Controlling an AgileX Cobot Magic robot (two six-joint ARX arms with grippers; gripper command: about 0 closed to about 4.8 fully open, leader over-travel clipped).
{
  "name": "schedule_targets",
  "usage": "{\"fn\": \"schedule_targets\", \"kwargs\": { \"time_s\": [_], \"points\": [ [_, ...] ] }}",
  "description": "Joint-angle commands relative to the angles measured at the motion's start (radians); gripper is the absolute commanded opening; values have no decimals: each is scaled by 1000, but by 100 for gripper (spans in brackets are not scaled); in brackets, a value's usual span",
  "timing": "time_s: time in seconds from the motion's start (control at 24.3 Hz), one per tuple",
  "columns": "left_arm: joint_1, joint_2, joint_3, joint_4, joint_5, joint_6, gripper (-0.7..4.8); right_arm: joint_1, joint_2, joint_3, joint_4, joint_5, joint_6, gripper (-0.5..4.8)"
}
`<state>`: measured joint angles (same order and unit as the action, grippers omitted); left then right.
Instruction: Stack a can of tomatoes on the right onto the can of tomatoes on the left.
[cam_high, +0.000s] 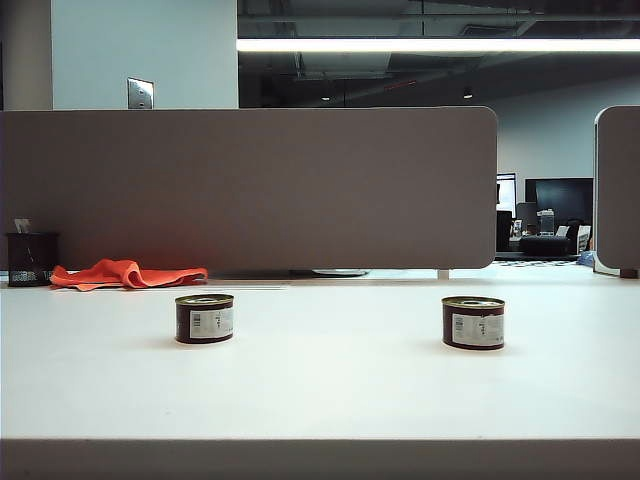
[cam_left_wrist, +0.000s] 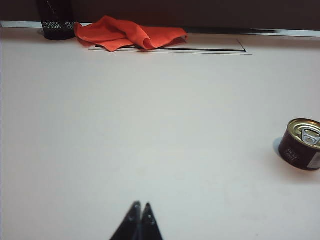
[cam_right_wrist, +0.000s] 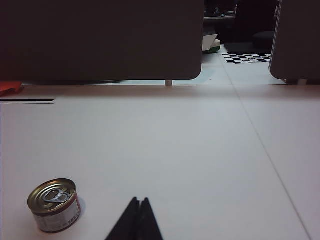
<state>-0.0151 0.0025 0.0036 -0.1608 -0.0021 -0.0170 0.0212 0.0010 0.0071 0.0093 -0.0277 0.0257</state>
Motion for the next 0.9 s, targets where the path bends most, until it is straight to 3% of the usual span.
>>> {"fn": "schedule_targets", "kwargs": {
  "time_s": [0.04, 0.41, 0.53, 0.66, 0.9],
  "points": [
    [0, 0, 5, 6, 29, 6, -6, 0, -2, -2, 23, -1, -4, -1],
    [0, 0, 126, -79, 125, -48, -6, 0, -2, 109, 1, 10, -3, -3],
    [0, 3, 260, -84, 134, -47, -6, 0, 26, 248, -124, 19, -3, -4],
    [2, 78, 390, -147, 142, -23, -6, 2, 102, 371, -172, 24, -3, -4],
    [2, 311, 584, -178, 267, 28, -6, 2, 287, 579, -243, -33, -4, -4]
  ]
}}
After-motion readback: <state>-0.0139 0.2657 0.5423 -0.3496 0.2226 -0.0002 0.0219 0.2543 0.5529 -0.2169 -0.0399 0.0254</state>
